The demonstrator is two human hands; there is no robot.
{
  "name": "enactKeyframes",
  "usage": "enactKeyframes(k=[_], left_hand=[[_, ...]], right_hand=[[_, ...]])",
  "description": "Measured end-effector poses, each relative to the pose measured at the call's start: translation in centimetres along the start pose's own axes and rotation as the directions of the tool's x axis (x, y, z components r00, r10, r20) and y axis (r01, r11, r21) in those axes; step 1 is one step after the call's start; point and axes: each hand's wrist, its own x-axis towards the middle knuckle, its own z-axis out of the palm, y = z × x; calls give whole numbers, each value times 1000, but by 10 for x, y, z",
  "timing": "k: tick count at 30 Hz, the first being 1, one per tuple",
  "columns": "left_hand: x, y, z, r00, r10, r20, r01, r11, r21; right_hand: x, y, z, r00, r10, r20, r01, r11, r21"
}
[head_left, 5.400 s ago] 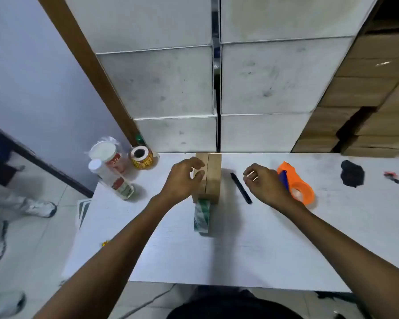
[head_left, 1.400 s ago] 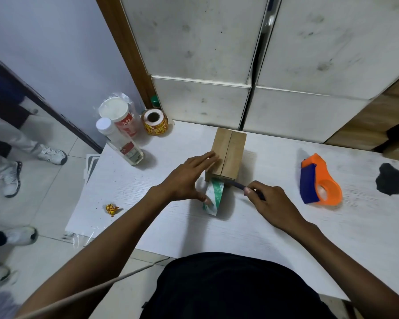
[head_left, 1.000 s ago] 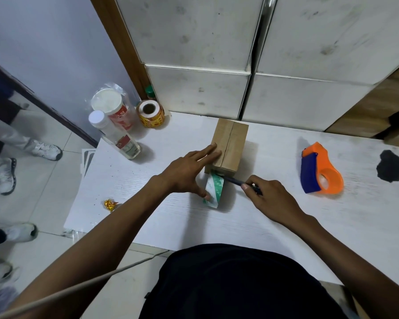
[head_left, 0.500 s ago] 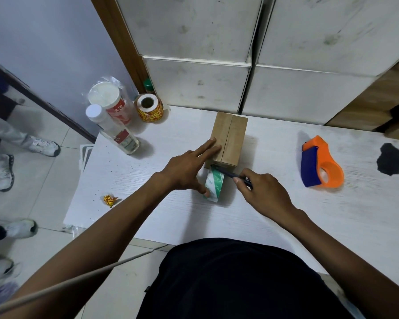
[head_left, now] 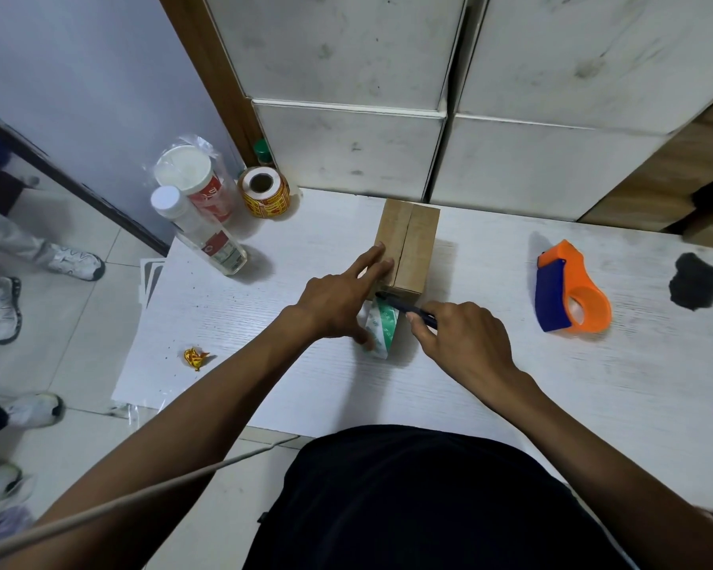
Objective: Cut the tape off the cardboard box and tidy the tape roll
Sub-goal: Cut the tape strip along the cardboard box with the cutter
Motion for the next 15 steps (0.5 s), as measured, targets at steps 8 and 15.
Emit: enactKeyframes(k=[8, 15], left_hand=[[-1, -1, -1, 1000, -13, -4, 13, 1000, 5], [3, -2, 4, 1000, 8, -8, -8, 1000, -21]], right_hand=[[-2, 18, 0, 999, 50, 1, -50, 997, -59], [-17, 65, -10, 983, 183, -33, -182, 983, 26]])
